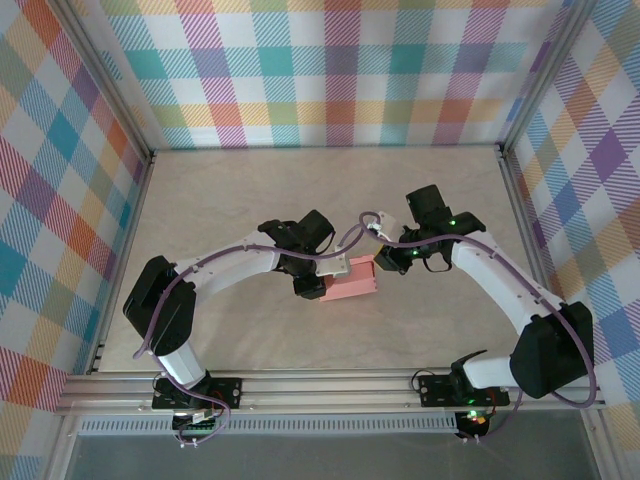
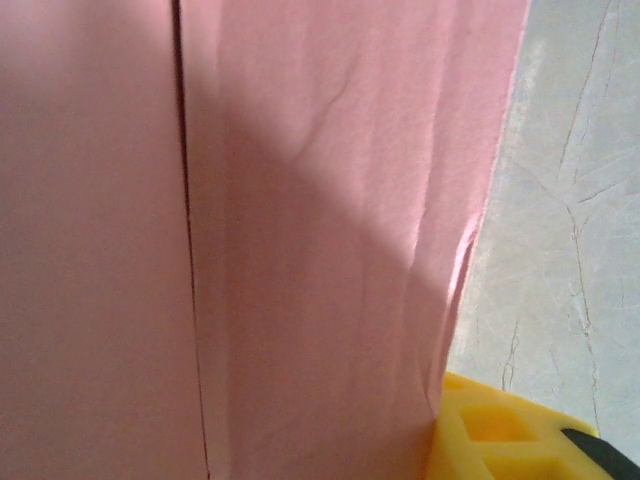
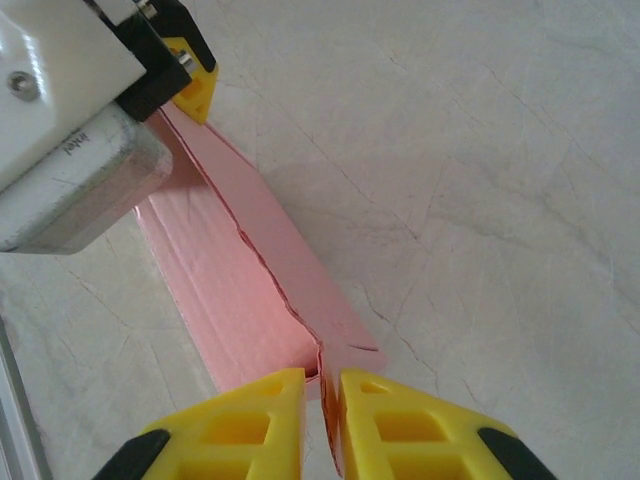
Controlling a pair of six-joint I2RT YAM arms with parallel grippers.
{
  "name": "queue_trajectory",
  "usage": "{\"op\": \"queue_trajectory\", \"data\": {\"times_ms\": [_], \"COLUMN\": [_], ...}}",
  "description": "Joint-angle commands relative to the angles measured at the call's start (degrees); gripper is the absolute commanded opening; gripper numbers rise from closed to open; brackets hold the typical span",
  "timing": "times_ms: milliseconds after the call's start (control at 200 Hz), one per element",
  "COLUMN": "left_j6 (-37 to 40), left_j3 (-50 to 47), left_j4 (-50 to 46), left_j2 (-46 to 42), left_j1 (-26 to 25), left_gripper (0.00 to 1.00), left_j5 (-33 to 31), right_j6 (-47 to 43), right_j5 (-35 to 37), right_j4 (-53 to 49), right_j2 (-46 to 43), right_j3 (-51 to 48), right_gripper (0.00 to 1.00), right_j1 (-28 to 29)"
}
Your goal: Fold the paper box
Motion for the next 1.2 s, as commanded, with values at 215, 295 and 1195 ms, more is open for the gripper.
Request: {"op": "queue_trajectory", "data": {"times_ms": [215, 295, 1195], "left_j6": [0.55, 0.4, -9.19], "left_j3": [-0.47, -0.32, 4.68], "left_j4": [-4.31, -4.31, -3.28], "left_j2": [2.37, 2.55, 4.24], "left_j1": [0.29, 0.25, -1.22], "left_gripper": [0.36, 0.36, 0.35], "left_j5": [-0.01, -0.09, -2.23], "right_j6": [-0.61, -0.13, 46.86], "right_j5": [-0.12, -0.28, 27.12], "right_j4": [-1.48, -1.57, 21.39], "right_j2": [1.41, 1.04, -15.43], "right_j3": [1.44, 1.44, -15.59], "right_gripper": [0.0, 0.0, 0.0], "right_j1": [0.27, 0.29, 8.13]}}
